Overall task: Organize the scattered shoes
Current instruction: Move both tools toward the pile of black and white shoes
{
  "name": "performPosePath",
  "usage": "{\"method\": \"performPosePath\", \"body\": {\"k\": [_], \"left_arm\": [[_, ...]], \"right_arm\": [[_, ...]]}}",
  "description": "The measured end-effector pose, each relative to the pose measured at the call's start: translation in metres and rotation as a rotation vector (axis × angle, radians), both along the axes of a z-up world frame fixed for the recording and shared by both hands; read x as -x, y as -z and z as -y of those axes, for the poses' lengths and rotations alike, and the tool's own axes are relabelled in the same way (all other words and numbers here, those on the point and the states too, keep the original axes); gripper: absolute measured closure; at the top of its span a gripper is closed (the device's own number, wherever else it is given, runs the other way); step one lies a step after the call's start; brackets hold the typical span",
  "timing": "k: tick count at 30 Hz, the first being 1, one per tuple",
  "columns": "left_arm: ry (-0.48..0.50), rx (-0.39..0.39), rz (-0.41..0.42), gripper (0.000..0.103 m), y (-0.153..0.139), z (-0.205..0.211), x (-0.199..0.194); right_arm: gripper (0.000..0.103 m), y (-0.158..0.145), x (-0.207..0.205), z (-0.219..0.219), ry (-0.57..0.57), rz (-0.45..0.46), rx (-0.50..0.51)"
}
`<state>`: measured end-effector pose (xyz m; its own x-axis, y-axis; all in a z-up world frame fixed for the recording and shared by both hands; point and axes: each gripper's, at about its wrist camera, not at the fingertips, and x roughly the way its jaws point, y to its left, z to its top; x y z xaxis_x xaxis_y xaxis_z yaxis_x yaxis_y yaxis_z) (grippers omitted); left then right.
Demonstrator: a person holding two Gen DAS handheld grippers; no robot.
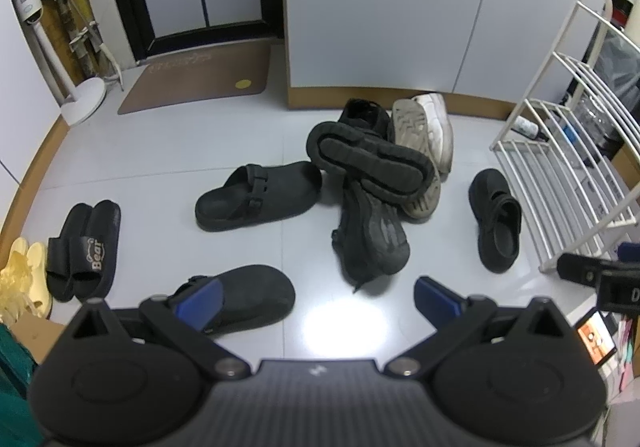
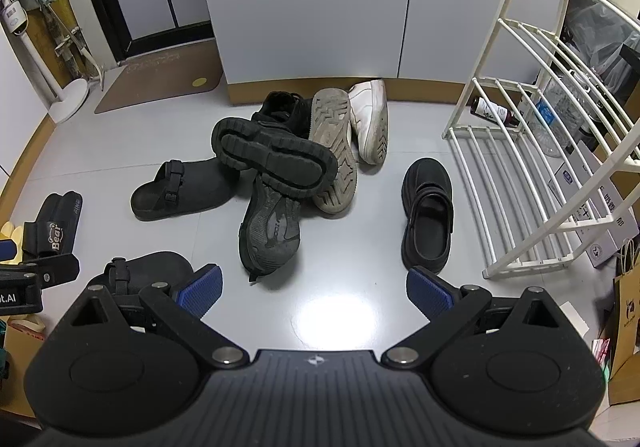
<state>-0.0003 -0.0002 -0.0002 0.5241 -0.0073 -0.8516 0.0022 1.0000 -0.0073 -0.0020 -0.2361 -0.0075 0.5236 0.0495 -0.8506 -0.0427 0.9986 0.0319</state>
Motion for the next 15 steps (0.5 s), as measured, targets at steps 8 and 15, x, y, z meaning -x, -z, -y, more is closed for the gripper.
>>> {"method": "performPosePath", "body": {"k": [8,15], "left_arm": [[0.046,0.022,0.031,0.0,0.003,0.004,0.007],[0.122,0.047,0.014,0.001,0.014,0.017,0.0]], "right_arm": [[0.002,-0.002,0.006,0.001,0.007,0.016,0.0],[0.002,-0.008,0.002,0.005,-0.004,0.026,0.022]]}}
